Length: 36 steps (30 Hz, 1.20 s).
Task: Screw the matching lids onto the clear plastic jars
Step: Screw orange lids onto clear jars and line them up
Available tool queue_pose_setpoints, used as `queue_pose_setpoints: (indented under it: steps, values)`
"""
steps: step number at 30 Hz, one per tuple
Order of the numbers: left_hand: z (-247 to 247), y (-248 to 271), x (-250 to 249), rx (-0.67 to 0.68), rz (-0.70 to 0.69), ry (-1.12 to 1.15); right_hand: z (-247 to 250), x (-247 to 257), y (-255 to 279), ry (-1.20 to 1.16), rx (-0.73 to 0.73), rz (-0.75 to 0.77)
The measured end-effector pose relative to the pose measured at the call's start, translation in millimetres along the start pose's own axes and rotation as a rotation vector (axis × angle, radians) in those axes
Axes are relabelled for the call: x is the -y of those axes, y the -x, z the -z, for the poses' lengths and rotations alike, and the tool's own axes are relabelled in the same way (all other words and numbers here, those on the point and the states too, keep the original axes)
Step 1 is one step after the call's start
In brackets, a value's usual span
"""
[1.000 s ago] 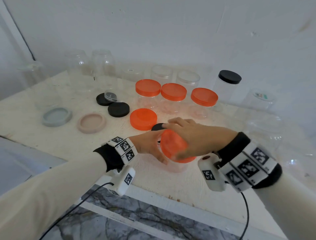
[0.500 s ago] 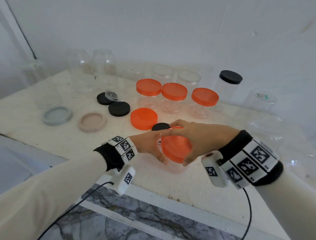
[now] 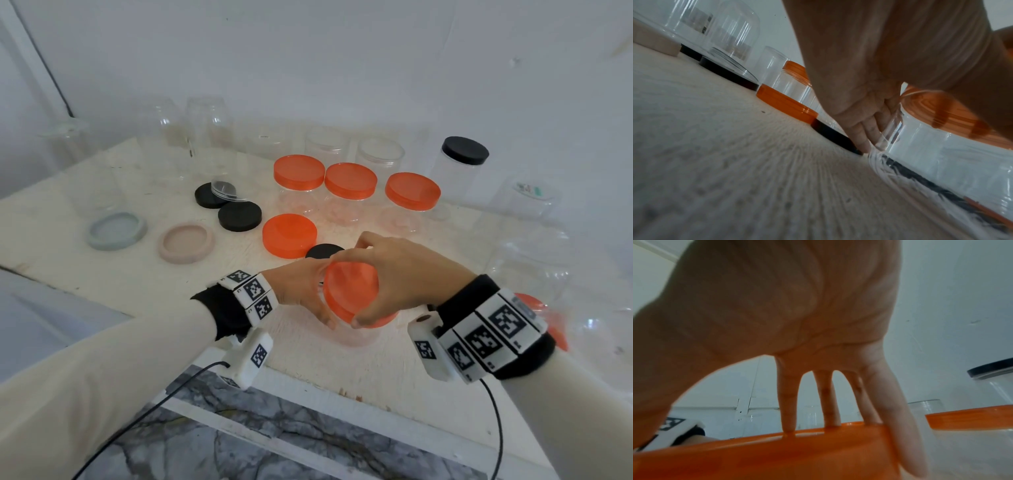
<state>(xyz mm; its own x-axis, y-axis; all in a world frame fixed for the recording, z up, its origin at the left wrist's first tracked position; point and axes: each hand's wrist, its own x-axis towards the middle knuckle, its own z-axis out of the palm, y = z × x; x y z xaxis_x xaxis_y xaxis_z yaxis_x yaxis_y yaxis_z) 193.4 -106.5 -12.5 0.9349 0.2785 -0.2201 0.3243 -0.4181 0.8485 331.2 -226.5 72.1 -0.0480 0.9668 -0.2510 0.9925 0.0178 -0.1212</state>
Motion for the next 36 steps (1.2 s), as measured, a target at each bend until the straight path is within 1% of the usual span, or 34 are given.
queue_pose_setpoints:
  steps: [4,7,10,13,15,16,18,19,21,23,26,28,30,34,36]
  values:
    - [0.4,-0.4,-0.7,0.008,-0.012,0.001,-5.1,0.1,2.3,0.012,-0.029,-0.01]
    - [3.0,-0.9,-0.9,0.052,-0.008,0.023,-9.1,-0.4,4.8,0.022,-0.034,-0.015]
    - [7.1,-3.8,-3.9,0.124,-0.04,0.068,-6.7,-5.1,8.8,-0.043,-0.038,-0.011]
    - [19.8,-7.8,-7.8,0.146,-0.084,0.105,4.8,-16.9,18.3,-0.119,-0.1,-0.035]
    - [33.5,-12.2,-9.8,0.082,-0.101,0.111,13.7,-29.3,24.5,-0.164,-0.172,-0.084]
    - [40.8,-15.0,-11.0,0.01,-0.098,0.126,16.8,-36.3,26.4,-0.191,-0.213,-0.12]
    - [53.9,-23.1,-14.1,-0.199,-0.113,0.077,19.5,-49.1,26.2,-0.215,-0.305,-0.198]
    - [59.1,-28.7,-15.2,-0.312,-0.133,0.013,19.1,-54.6,24.2,-0.209,-0.34,-0.231]
    - [66.8,-42.8,-14.8,-0.498,-0.187,-0.142,16.2,-63.5,16.3,-0.208,-0.368,-0.271]
    - [72.0,-59.7,-11.9,-0.608,-0.242,-0.345,11.0,-68.5,5.4,-0.234,-0.375,-0.294]
    - [77.0,-88.1,-8.1,-0.603,-0.248,-0.627,2.1,-74.9,-12.4,-0.235,-0.46,-0.345]
    - [79.6,-103.5,-4.6,-0.605,-0.266,-0.721,-2.2,-77.9,-22.5,-0.226,-0.525,-0.37]
    - [82.5,-116.3,0.8,-0.611,-0.286,-0.749,-5.7,-81.6,-30.0,-0.226,-0.544,-0.381]
    - [86.8,-134.0,7.4,-0.6,-0.273,-0.762,-11.5,-88.7,-38.1,-0.205,-0.459,-0.366]
    - [87.6,-139.4,9.1,-0.582,-0.266,-0.776,-13.6,-92.0,-39.0,-0.217,-0.447,-0.357]
